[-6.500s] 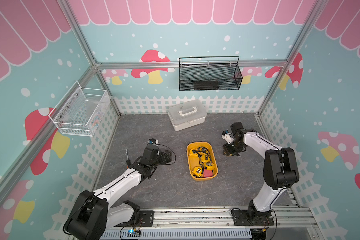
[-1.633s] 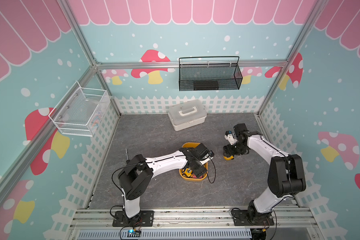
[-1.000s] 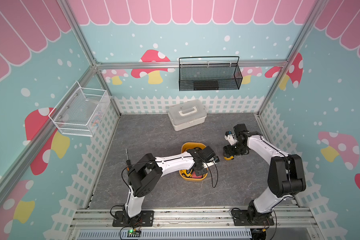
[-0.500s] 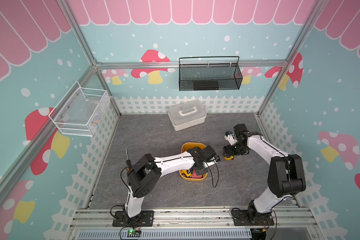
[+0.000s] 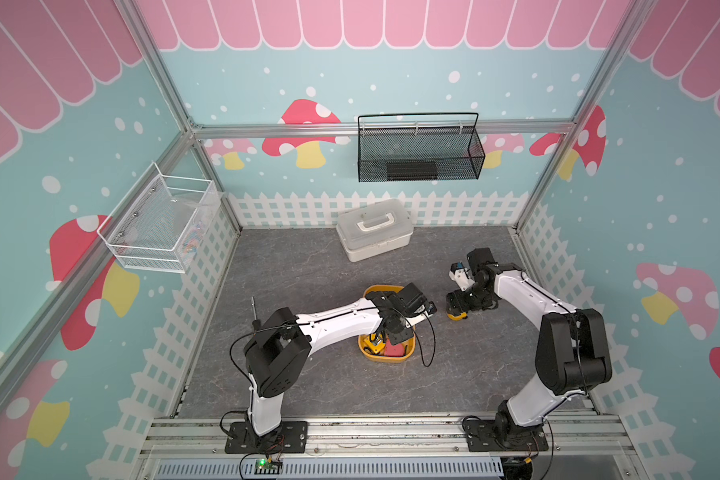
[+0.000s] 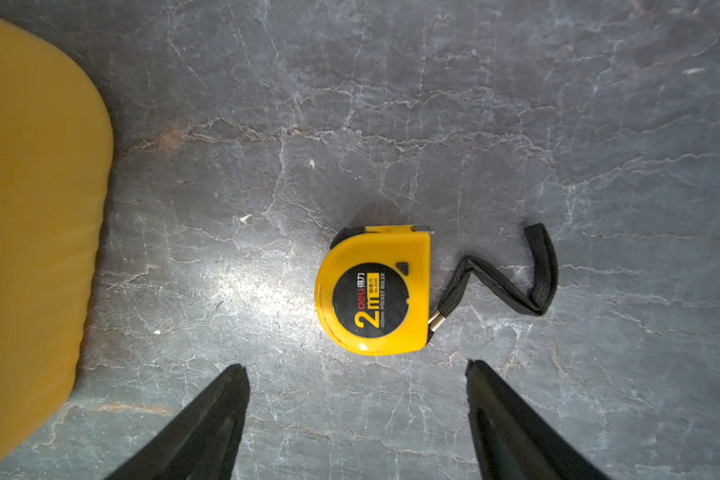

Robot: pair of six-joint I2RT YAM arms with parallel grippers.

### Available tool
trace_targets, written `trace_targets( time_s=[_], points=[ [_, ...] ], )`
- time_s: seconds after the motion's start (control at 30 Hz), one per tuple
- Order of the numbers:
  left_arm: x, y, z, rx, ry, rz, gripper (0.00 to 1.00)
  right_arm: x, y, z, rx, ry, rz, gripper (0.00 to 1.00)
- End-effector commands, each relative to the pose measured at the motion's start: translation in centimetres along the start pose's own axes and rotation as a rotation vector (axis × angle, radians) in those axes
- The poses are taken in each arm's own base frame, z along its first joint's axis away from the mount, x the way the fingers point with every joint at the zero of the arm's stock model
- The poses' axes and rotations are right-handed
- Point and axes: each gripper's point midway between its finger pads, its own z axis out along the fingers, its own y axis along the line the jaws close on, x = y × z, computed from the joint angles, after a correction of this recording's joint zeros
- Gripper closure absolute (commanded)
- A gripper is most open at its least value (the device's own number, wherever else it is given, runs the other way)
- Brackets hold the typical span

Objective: Take the tape measure out of the storage box
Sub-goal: Pick up the tape measure from the storage box.

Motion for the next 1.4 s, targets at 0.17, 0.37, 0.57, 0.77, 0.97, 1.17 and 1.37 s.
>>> trace_targets(
  time_s=[0.17,0.37,0.57,0.77,0.97,1.17,1.37],
  points=[
    [0.0,0.8,-0.9,0.077,-0.057,-0.127,0.84,0.6,0.0,0.3,-0.009,0.015,0.011,0.17],
    [0.4,2.0,-2.1,0.104,-0.104,-0.206,0.84,0.6,0.0,0.3,-0.01,0.014,0.009,0.17],
    [0.6,2.9,-2.9,0.166,-0.163,-0.304,0.86,0.6,0.1,0.6,-0.018,0.017,0.013,0.17],
    [0.9,3.8,-3.2,0.192,-0.199,-0.367,0.86,0.6,0.1,0.6,-0.016,0.018,0.01,0.17],
    [0.5,4.4,-4.3,0.234,-0.259,-0.415,0.87,0.7,0.1,0.7,-0.019,0.021,0.01,0.17],
    [-0.1,5.2,-5.9,0.256,-0.336,-0.456,0.87,0.7,0.1,0.7,-0.017,0.021,0.01,0.17],
    [0.6,6.8,-6.8,0.217,-0.357,-0.494,0.87,0.7,0.1,0.8,-0.02,0.023,0.01,0.17]
  ],
)
